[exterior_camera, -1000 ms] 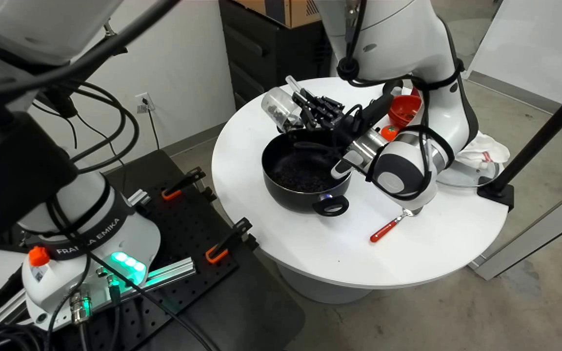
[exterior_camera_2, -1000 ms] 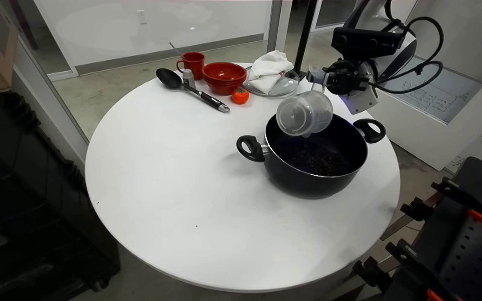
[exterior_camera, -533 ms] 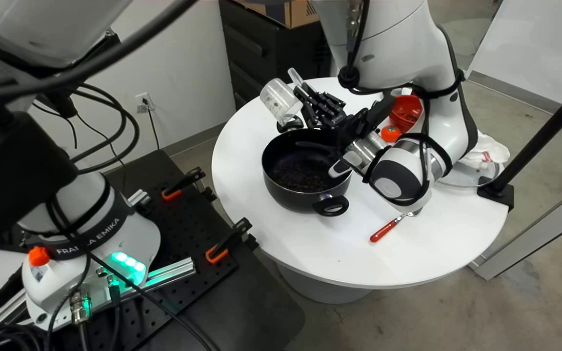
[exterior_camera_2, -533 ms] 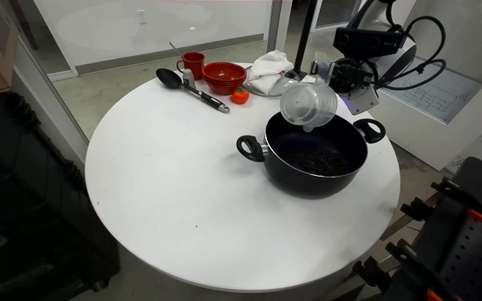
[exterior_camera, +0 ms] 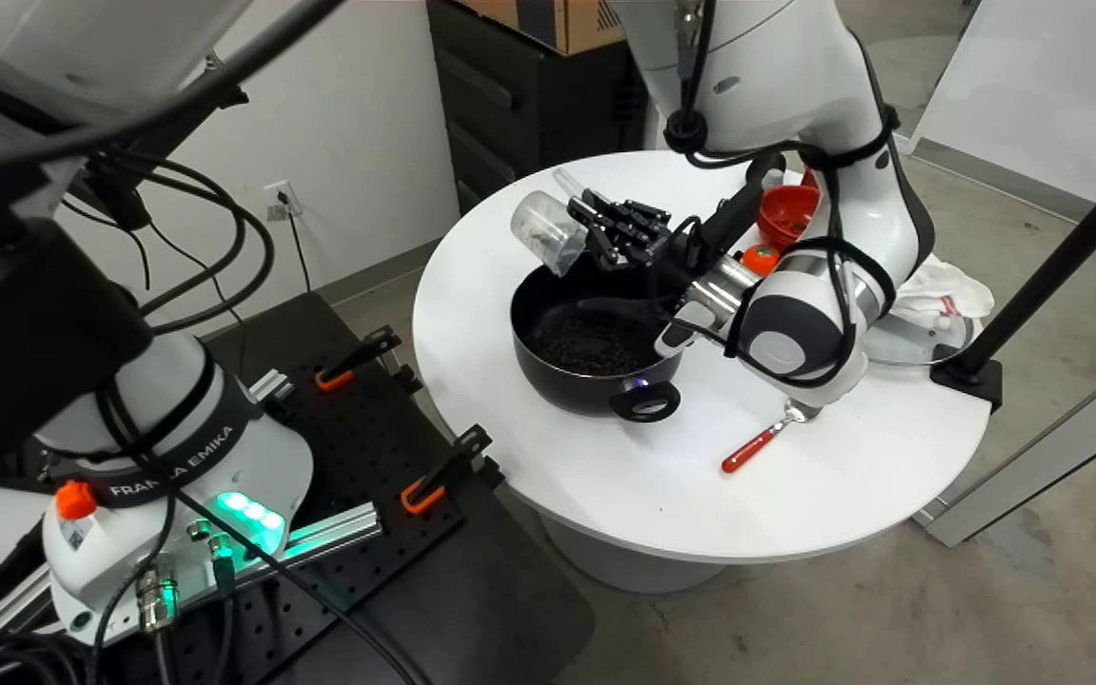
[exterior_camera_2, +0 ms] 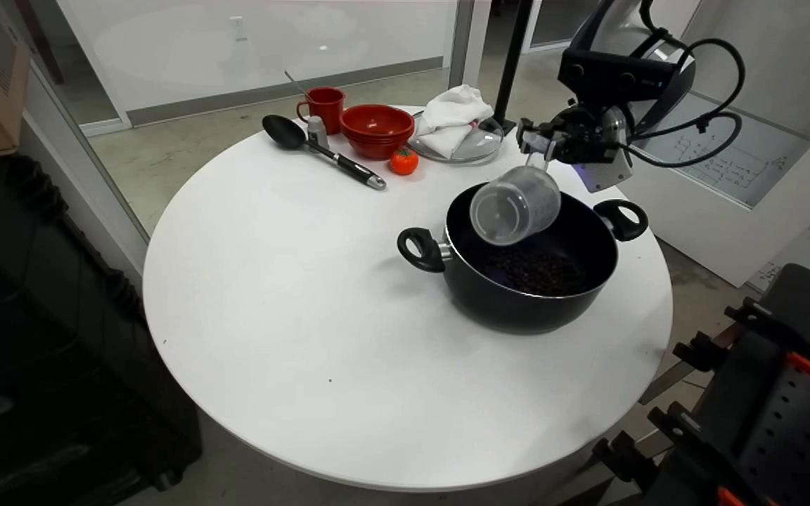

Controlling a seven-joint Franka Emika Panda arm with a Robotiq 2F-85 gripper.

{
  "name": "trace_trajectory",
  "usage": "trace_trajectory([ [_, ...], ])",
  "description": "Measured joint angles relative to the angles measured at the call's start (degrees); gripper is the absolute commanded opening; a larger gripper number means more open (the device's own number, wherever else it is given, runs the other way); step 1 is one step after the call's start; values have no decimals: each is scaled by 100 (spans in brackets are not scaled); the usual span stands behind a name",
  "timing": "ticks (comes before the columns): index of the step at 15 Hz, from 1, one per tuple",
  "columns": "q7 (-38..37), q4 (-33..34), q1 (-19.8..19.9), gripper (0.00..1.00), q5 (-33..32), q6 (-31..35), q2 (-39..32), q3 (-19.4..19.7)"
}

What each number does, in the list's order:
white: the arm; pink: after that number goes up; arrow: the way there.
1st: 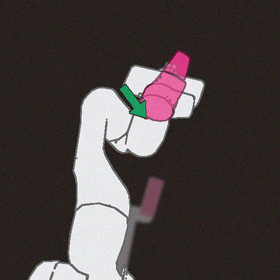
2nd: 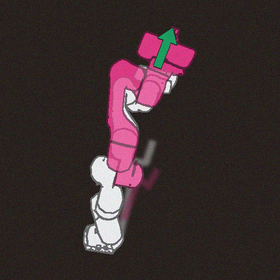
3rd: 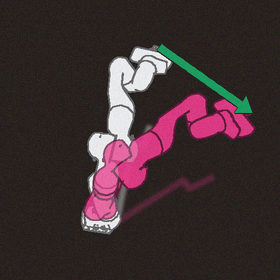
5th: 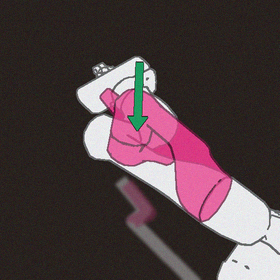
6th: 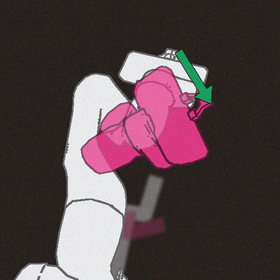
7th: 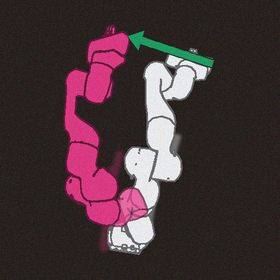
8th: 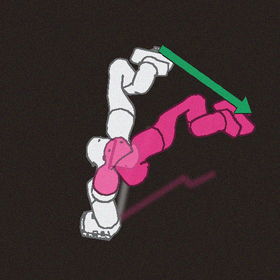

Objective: Pour the contents in the clear jug into the black pot

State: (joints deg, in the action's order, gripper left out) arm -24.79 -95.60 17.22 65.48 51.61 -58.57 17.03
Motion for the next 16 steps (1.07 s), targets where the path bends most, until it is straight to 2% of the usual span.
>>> trace_trajectory([
  [5,831,-71,-501,6,-660,620,170,0],
  [8,1378,-292,-810,6,-952,919,524,-80],
  [16,2100,-1489,-1640,6,-1328,1643,2819,-613],
])
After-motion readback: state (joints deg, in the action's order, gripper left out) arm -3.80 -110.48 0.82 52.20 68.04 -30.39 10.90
